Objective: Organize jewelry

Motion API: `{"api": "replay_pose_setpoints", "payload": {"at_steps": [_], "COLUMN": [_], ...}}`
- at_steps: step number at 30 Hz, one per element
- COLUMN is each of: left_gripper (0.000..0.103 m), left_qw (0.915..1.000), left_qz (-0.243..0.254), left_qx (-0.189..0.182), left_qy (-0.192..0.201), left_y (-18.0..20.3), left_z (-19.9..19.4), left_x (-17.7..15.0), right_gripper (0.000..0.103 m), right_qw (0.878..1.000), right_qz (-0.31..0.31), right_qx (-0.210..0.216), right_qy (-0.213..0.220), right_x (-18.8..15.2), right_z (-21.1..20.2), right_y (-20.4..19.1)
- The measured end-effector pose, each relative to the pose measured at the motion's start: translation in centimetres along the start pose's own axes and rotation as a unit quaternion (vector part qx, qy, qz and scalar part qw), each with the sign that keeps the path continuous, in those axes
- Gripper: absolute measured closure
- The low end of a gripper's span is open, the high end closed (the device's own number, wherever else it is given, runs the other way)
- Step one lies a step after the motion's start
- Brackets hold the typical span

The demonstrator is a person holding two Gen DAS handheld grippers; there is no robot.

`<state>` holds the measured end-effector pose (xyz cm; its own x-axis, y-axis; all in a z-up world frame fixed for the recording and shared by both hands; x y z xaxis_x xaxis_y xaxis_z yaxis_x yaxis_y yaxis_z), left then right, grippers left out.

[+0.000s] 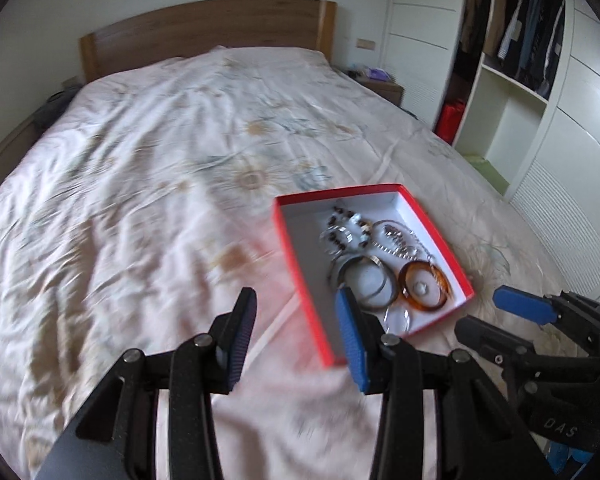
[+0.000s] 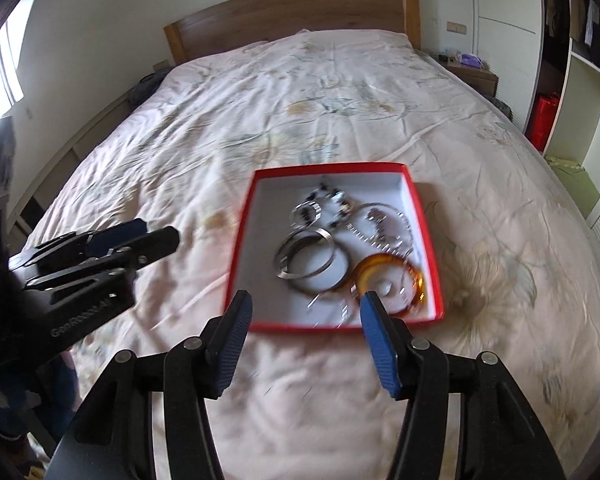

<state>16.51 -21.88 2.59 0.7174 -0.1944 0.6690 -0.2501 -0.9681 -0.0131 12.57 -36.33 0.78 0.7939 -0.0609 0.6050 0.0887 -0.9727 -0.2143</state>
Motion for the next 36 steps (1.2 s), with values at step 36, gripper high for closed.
{"api": "replay_pose_setpoints", "payload": {"at_steps": [36], "left_gripper": [0.059], "left_qw": [0.9912], "left_qz": [-0.059], "left_qx": [0.108], "left_qy": [0.048], "left_y": [-11.2], "left_z": [-15.5], "left_x": [-13.3], "right_gripper": [0.013], "right_qw": [0.999], "right_qz": [-0.033], "right_qx": [-0.019], "right_qy": [0.033], "right_x": [-9.2], "right_z": [-7.7], "right_y": [-11.8]}}
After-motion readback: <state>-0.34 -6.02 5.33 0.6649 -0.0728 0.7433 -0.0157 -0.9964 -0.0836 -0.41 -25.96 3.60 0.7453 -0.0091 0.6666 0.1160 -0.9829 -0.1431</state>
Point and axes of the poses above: each gripper's, at about its wrist camera, not at the fingertips, and z roughly the way its jaws point, y to its right, x to its top, the point moved 3 cm from there along z, roughly the way its jaws point, and after that the axes turned 6 degrees about x, right-handed, at the moved point
